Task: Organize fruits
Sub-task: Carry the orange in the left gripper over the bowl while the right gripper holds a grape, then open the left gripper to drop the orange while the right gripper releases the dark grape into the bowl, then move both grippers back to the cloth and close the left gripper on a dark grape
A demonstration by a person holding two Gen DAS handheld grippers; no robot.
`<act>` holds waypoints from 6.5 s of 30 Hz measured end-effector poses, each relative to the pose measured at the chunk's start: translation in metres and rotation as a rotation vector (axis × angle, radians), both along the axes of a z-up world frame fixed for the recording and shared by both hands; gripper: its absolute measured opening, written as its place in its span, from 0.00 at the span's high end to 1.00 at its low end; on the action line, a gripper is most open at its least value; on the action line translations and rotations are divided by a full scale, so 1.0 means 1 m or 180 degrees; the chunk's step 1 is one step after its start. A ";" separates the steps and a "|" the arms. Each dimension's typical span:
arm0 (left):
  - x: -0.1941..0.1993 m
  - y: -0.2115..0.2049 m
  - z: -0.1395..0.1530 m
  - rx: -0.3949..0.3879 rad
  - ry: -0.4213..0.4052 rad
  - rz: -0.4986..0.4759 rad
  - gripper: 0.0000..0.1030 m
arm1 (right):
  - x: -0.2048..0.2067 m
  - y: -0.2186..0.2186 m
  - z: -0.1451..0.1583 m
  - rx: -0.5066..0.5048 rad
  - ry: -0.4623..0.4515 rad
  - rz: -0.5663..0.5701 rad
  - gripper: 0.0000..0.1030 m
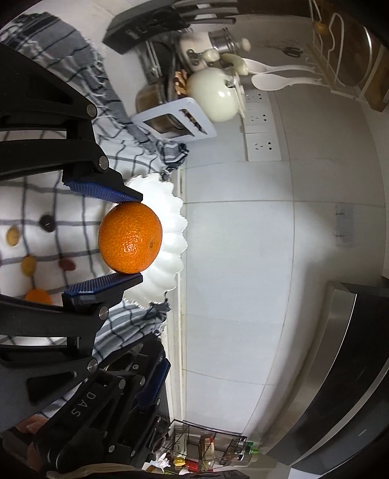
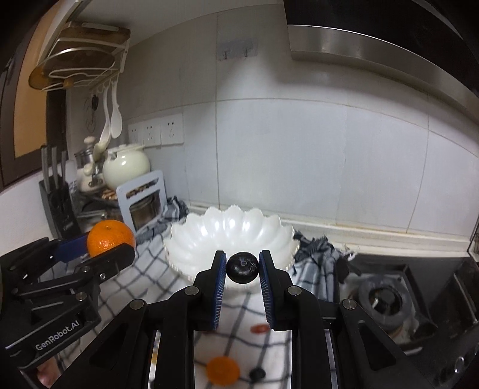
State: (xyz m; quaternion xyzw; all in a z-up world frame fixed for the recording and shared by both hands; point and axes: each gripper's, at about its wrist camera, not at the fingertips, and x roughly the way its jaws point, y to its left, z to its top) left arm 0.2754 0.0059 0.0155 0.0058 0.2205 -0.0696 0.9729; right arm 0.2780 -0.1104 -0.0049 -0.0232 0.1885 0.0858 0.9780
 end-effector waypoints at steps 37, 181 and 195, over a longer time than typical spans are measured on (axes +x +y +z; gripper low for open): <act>0.241 0.003 -0.055 0.0140 0.1119 -0.0119 0.56 | 0.242 0.011 -0.044 -0.0176 0.1080 0.0087 0.77; -0.046 -0.050 -0.163 0.0279 0.1267 0.1075 0.51 | 0.014 -0.022 -0.156 -0.1030 0.1150 0.1045 0.73; -0.041 -0.049 -0.171 0.0208 0.1365 0.0987 0.70 | 0.013 -0.020 -0.159 -0.1038 0.1161 0.1060 0.77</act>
